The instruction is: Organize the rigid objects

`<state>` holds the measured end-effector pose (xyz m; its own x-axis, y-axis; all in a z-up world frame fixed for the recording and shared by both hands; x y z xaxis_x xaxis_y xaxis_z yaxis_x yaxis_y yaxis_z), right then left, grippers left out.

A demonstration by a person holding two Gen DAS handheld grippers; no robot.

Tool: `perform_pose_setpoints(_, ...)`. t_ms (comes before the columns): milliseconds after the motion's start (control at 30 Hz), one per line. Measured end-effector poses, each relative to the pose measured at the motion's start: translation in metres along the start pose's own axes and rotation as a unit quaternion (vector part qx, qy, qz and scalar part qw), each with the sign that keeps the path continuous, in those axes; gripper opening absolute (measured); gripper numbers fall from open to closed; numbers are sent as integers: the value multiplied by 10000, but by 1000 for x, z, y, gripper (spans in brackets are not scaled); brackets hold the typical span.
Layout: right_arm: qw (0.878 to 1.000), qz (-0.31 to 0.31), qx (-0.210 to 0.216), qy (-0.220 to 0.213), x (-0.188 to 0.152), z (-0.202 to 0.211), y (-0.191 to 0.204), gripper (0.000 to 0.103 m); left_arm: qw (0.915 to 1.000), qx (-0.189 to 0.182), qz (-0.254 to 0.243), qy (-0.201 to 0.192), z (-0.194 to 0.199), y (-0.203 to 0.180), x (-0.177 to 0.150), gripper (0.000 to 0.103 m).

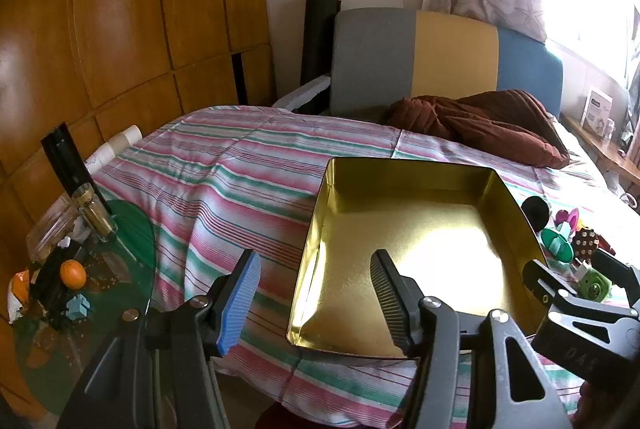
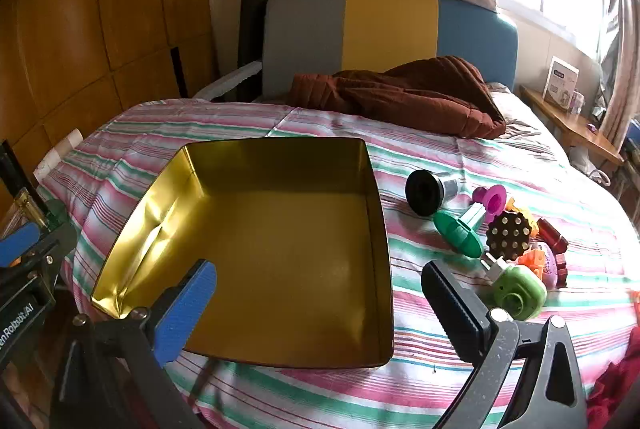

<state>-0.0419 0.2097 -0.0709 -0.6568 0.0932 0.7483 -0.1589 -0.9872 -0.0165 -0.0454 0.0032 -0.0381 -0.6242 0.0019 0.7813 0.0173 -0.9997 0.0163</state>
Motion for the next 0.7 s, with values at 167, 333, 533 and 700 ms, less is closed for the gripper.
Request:
perform_pose_setpoints(167,9999,104,-19,-37,3,2,0,103,10000,-4,-18,37,-1,-2,0,58)
perform_pose_setpoints(333,9997,236,-12,-56,4,4,2,103,10000,-45,-30,59,-1,-2,0,58)
perform_pose_setpoints(533,9994,305,14,-132,8,8,2,103,9999,-93,-43,110,-3,-4,0,58)
perform_pose_setpoints(700,9992,326,-5,-213,13,11,-4,103,9997,-184,-91,103,-3,-6,1,58)
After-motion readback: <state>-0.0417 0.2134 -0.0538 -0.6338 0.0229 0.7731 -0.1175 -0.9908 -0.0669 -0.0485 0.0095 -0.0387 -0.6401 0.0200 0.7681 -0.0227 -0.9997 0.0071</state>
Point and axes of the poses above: each gripper's, at about its wrist camera, not at the fingertips, and z roughly against the way its jaws point, y to its left, x to its top, the point moved 6 cm from there along -z, roughly the way its jaws point, and after that the axes turned 2 degrees about z, right-handed, at the moved point
